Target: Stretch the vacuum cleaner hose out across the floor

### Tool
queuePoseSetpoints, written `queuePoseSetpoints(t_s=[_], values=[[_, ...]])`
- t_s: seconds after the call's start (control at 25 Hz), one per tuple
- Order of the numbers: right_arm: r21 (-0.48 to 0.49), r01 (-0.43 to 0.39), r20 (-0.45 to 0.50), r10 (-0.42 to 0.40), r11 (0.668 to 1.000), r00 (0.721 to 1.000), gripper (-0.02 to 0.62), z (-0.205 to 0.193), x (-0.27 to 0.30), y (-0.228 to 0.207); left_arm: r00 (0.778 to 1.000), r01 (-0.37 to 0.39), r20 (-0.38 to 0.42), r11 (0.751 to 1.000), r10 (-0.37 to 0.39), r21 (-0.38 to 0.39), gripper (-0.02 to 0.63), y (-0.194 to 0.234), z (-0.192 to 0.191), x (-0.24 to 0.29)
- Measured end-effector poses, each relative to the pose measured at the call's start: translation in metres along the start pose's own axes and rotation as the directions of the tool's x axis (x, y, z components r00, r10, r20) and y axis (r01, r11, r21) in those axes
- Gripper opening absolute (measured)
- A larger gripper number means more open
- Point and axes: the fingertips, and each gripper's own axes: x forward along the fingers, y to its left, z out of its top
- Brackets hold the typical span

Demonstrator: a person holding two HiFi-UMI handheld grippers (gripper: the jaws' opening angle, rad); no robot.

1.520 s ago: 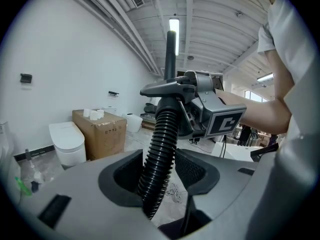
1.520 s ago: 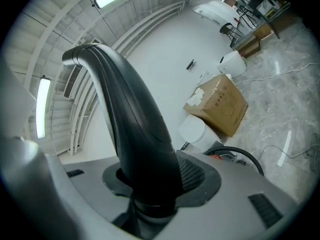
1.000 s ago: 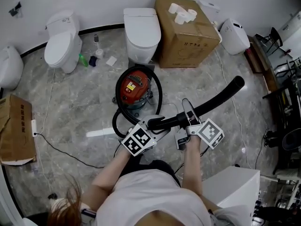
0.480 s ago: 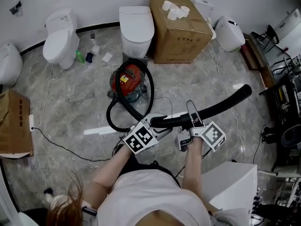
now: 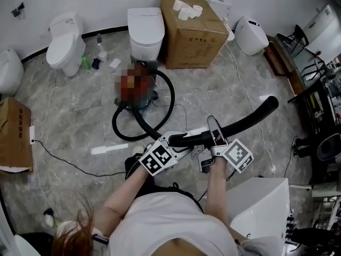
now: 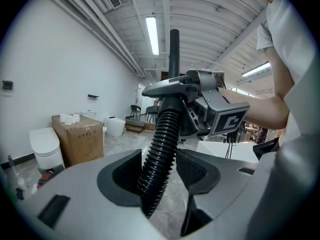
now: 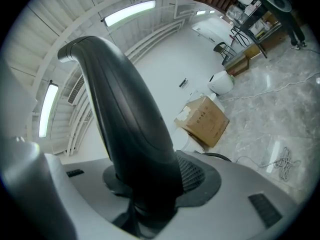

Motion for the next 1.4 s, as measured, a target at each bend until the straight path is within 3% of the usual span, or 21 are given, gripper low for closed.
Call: queuePoseSetpoints(t_s=[0.12, 0.36, 0.68, 0.92, 1.2, 1.4], values=[[0.045, -0.019, 0.008, 0.018, 0.999, 1.000, 0.189, 0.000, -0.027, -0.009, 1.000, -0.005, -0.003, 1.000, 0.005, 0.012, 0.198, -0.026, -0.002, 0.002], [-0.014, -0.019, -0.025, 0.019, 1.000, 1.000, 0.189, -0.016, -0.085, -0.021, 1.000, -0.017, 0.002, 1.000, 0.017, -0.021, 0.198, -0.089, -0.023, 0.012], [0.011, -0.028, -0.058, 0.029, 1.000, 0.998, 0.189, -0.032, -0.169, -0.041, 0.999, -0.042, -0.021, 0.998, 0.041, -0.038, 0.198, -0.177, -0.040, 0.017], [0.045, -0.046, -0.073, 0.049, 0.998, 0.996, 0.189, -0.045, -0.203, -0.047, 0.996, -0.071, -0.052, 0.997, 0.069, -0.035, 0.200, -0.213, -0.051, 0.012], [-0.061, -0.045, -0.145, 0.036, 0.997, 0.989, 0.189, -0.066, -0.209, -0.042, 0.998, -0.051, -0.044, 0.976, 0.042, -0.212, 0.201, -0.238, -0.069, 0.012], [-0.057, -0.051, -0.191, 0.039, 0.997, 0.981, 0.189, -0.086, -0.209, -0.044, 0.996, -0.083, -0.047, 0.966, 0.074, -0.245, 0.201, -0.245, -0.084, 0.004]])
